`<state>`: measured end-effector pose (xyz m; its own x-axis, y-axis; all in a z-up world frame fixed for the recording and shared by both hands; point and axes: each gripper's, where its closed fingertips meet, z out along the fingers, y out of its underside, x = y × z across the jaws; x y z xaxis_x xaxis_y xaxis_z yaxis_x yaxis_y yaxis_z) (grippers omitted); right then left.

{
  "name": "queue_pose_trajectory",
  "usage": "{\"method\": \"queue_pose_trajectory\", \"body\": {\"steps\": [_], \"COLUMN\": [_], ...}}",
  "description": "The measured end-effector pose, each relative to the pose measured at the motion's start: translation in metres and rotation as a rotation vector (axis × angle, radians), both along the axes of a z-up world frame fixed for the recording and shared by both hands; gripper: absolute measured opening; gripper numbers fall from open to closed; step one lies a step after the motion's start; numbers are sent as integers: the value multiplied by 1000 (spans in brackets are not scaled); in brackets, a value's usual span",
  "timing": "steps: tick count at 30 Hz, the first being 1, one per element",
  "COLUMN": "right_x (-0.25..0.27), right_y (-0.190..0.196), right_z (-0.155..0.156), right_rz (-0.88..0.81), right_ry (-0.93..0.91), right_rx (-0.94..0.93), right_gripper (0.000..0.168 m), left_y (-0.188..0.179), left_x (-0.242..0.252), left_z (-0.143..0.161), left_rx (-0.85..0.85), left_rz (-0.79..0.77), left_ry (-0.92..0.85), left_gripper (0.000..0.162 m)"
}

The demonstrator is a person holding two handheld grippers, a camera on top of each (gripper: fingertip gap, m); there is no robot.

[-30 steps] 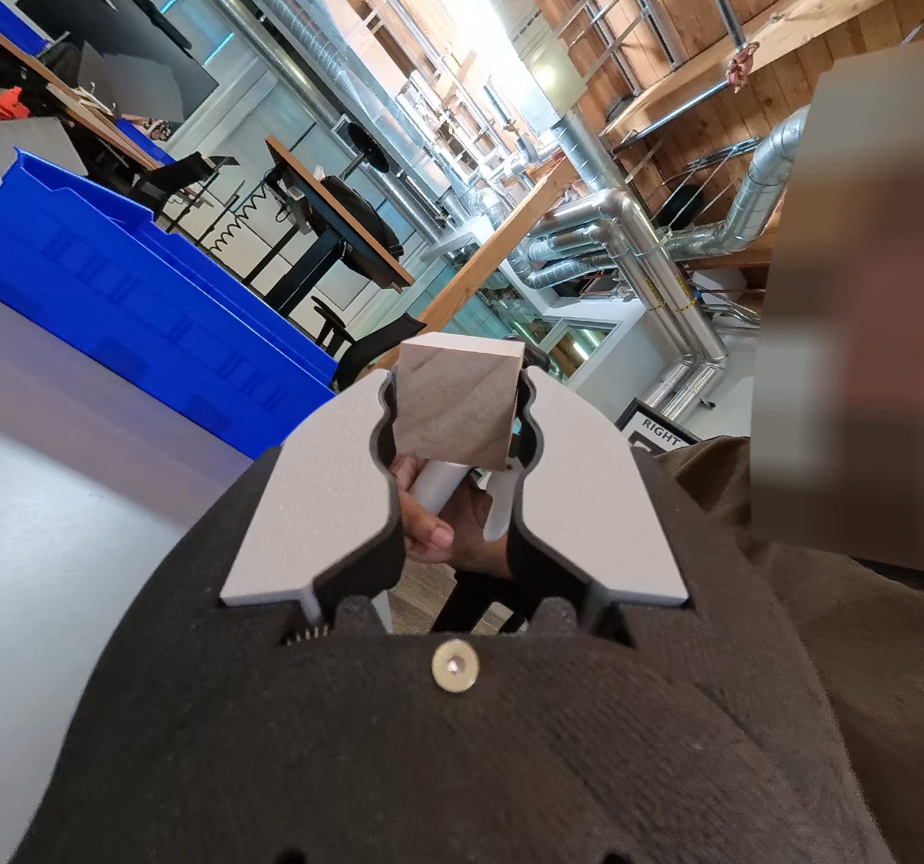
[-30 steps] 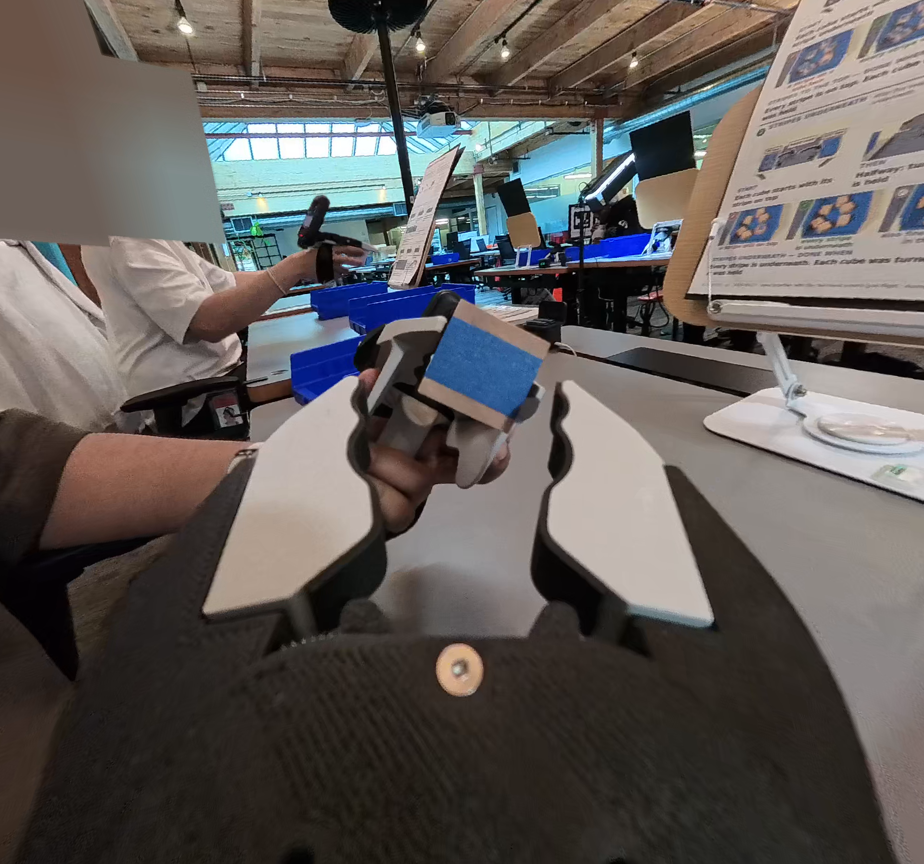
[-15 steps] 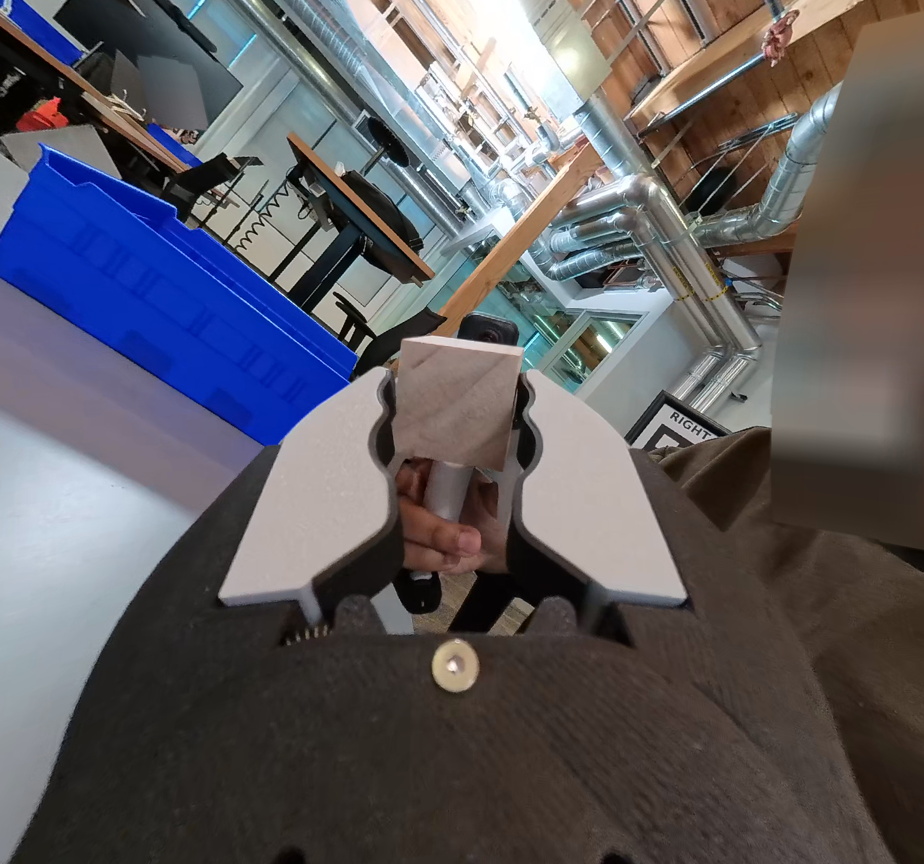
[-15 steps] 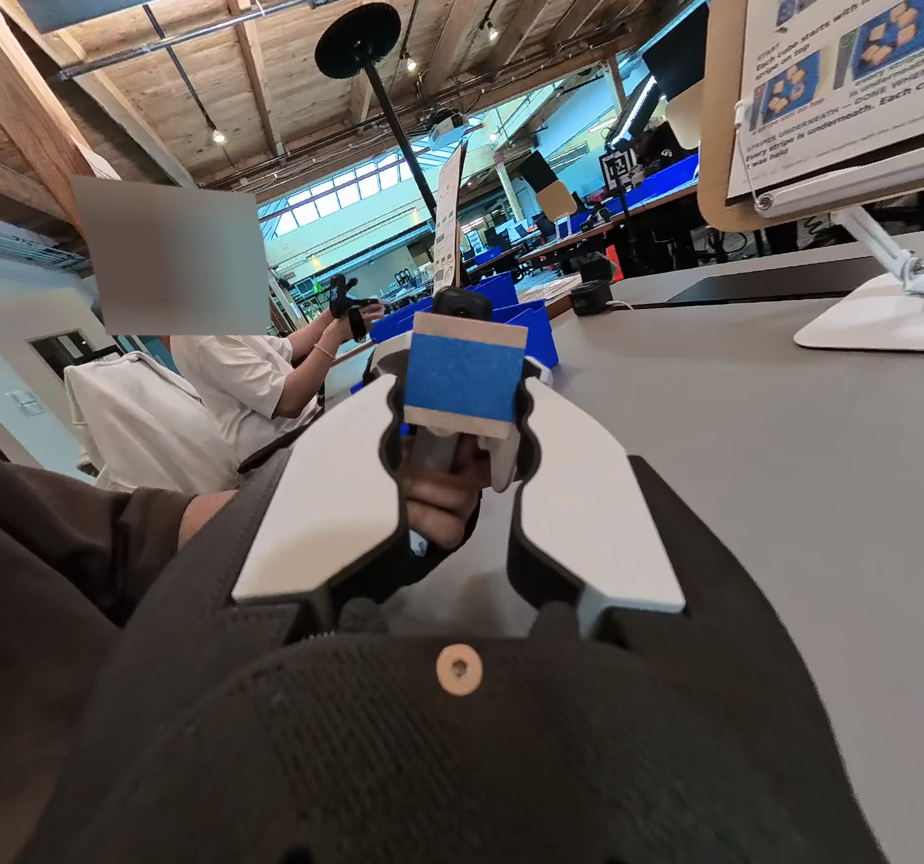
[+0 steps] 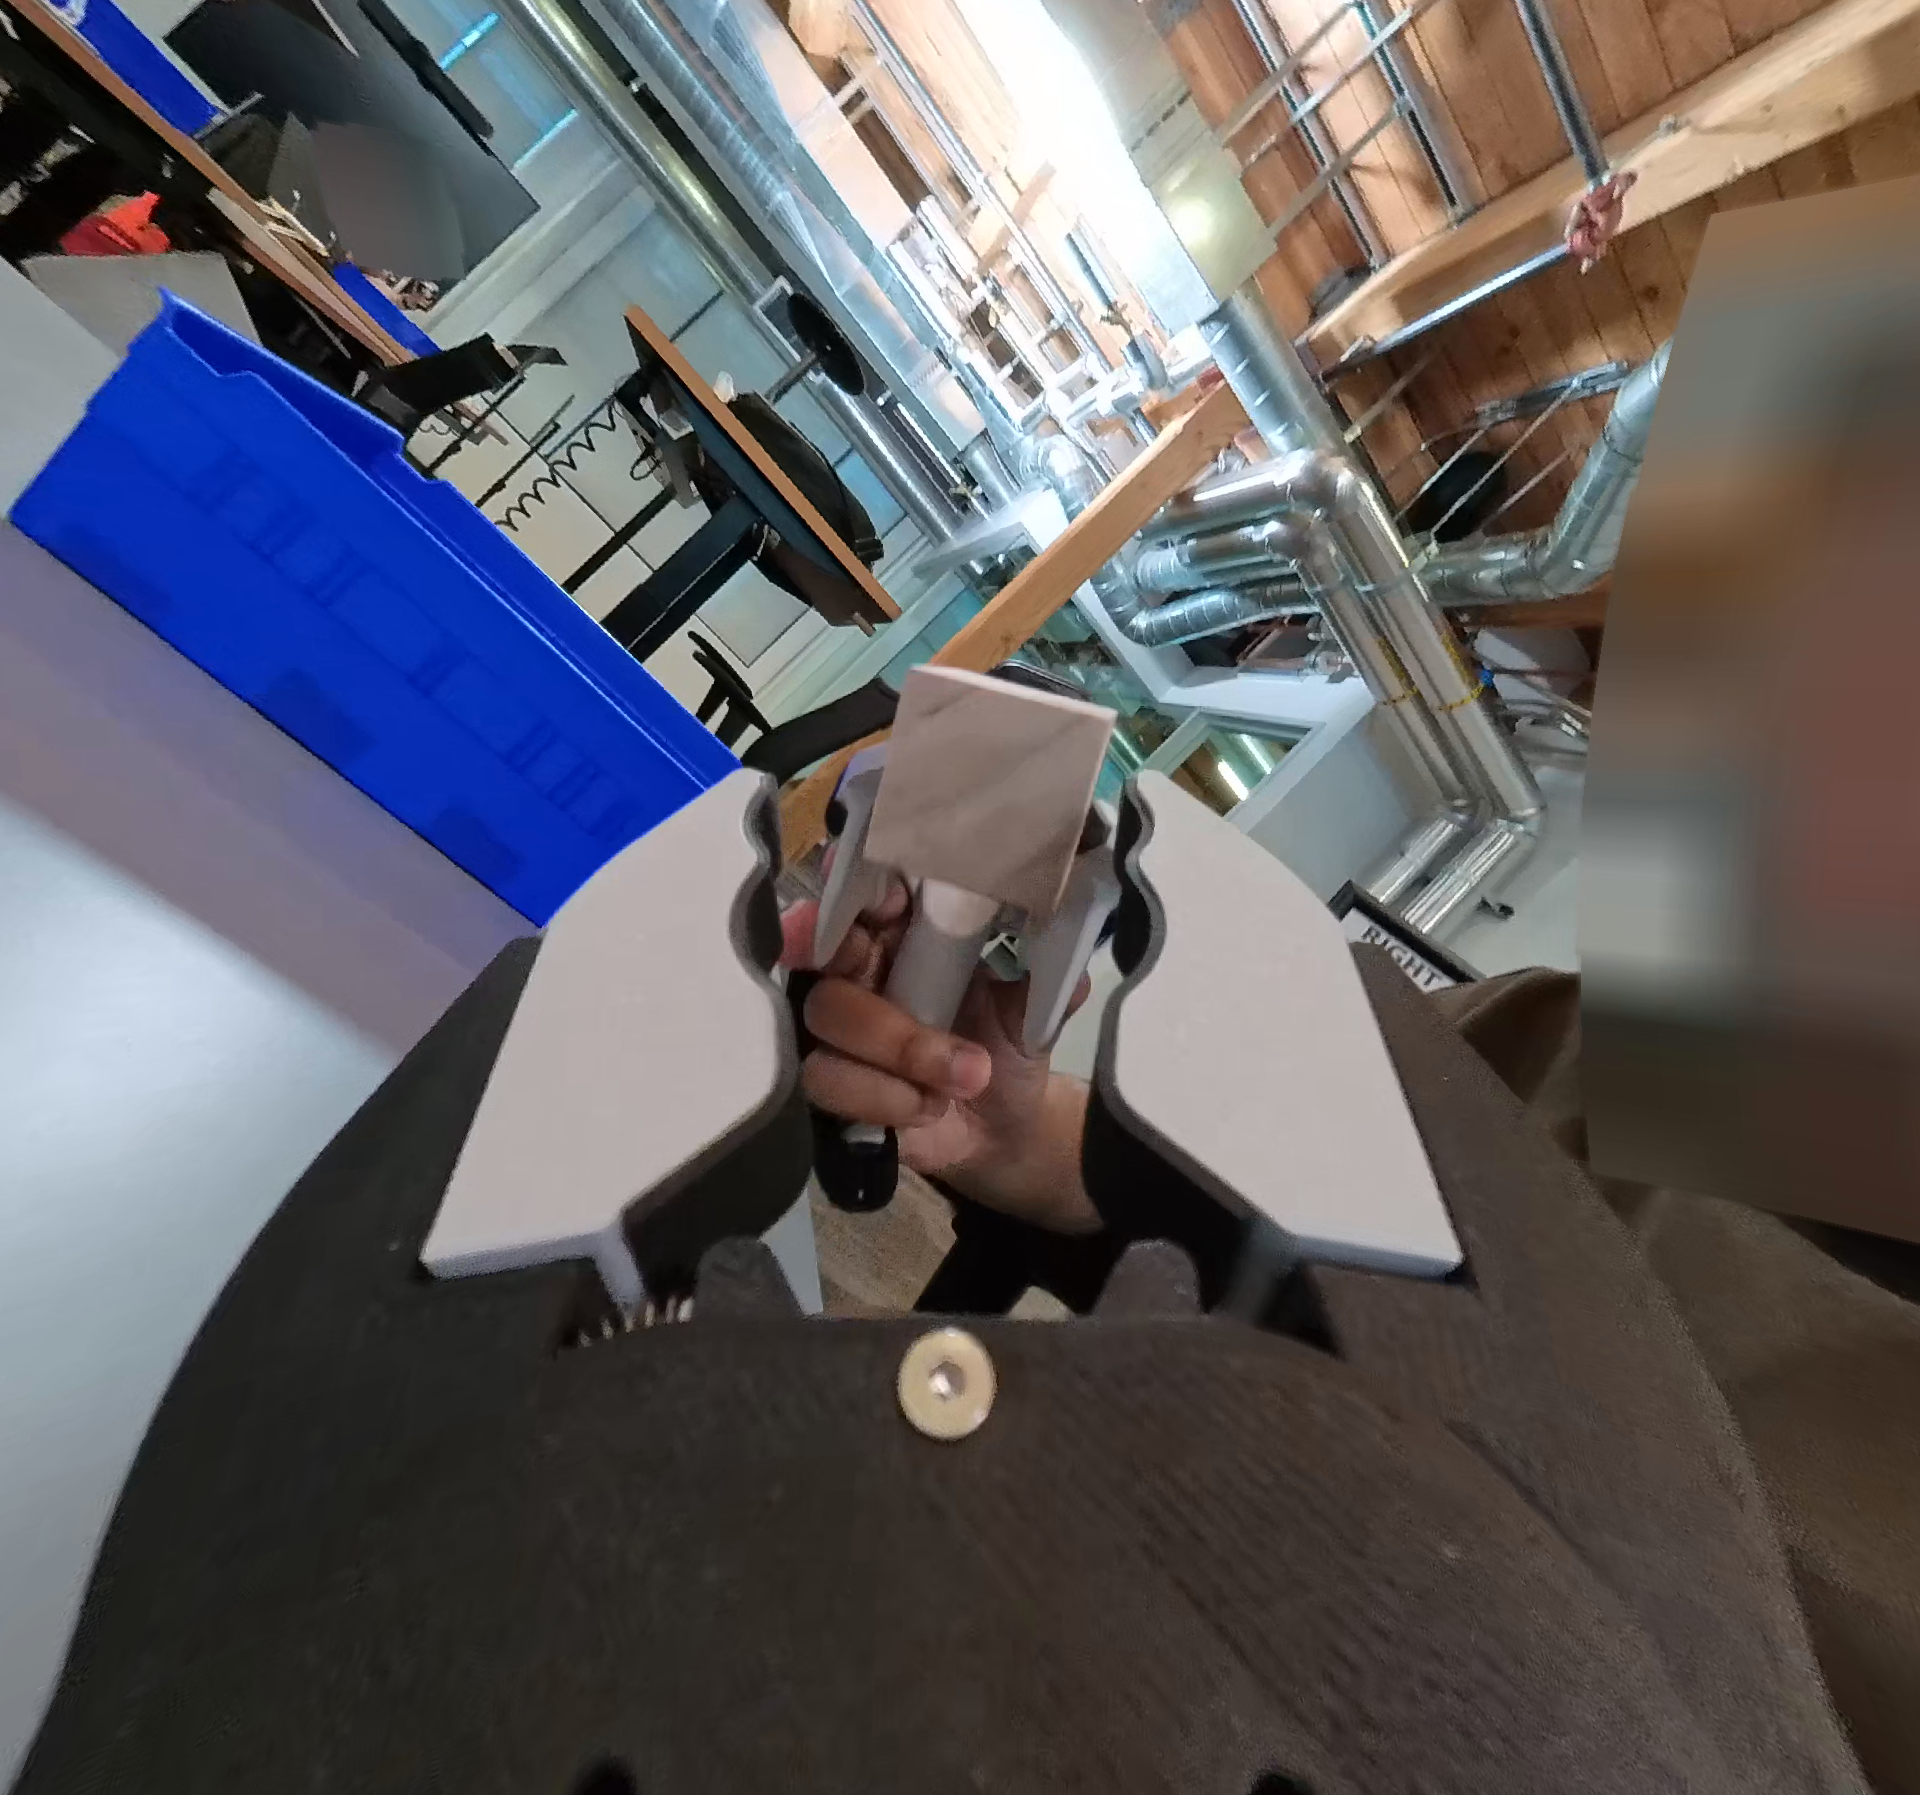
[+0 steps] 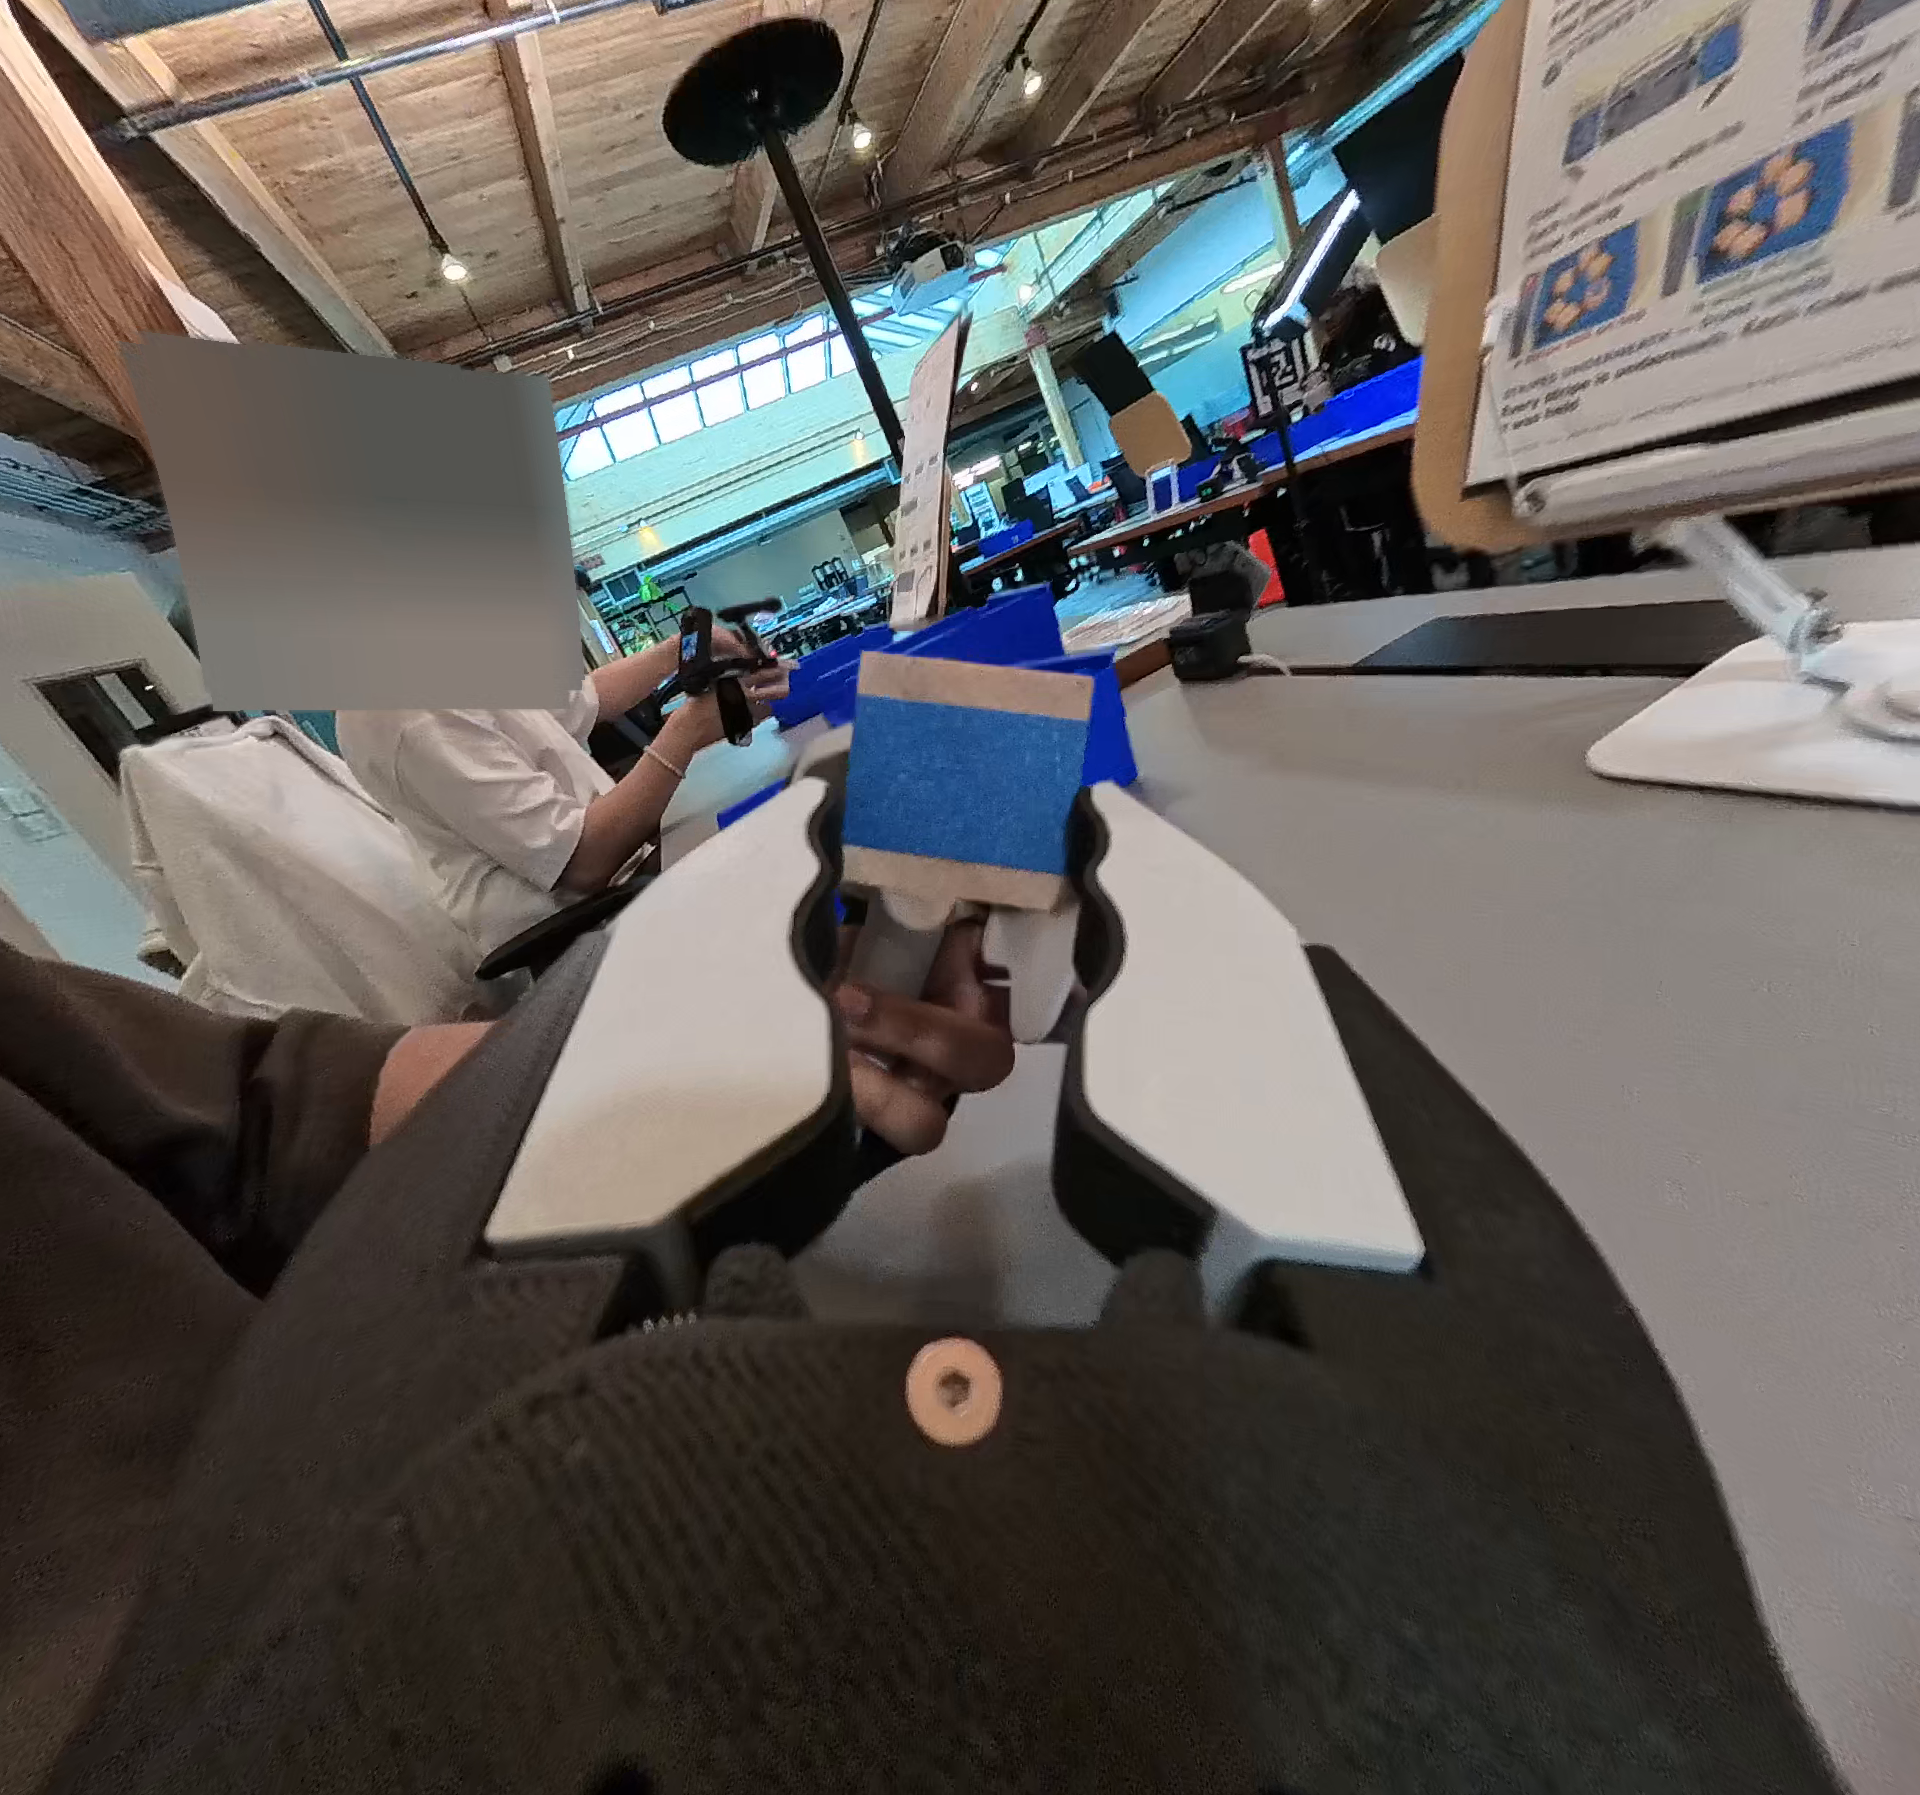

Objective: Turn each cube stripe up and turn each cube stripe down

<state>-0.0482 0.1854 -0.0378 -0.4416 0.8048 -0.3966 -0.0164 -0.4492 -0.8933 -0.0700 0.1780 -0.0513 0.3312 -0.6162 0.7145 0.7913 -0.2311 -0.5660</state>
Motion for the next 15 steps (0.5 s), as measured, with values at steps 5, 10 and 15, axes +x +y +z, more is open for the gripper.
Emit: {"method": "queue_pose_trajectory", "body": {"steps": [5, 10, 15], "right_x": [19, 42, 49], "right_y": [71, 208, 351], "right_z": [45, 68, -43], "right_rz": [-180, -534, -784], "right_ry": [69, -36, -618], "right_rx": [53, 199, 306], "right_gripper": [43, 43, 43], "left_y": [-1, -1, 5], "left_x": [-15, -17, -10], "left_z": [0, -3, -11], "left_rx": [-10, -34, -74], "left_rz": [25, 50, 72], "left_ry": [-80, -49, 41], "left_gripper": [62, 63, 67]}}
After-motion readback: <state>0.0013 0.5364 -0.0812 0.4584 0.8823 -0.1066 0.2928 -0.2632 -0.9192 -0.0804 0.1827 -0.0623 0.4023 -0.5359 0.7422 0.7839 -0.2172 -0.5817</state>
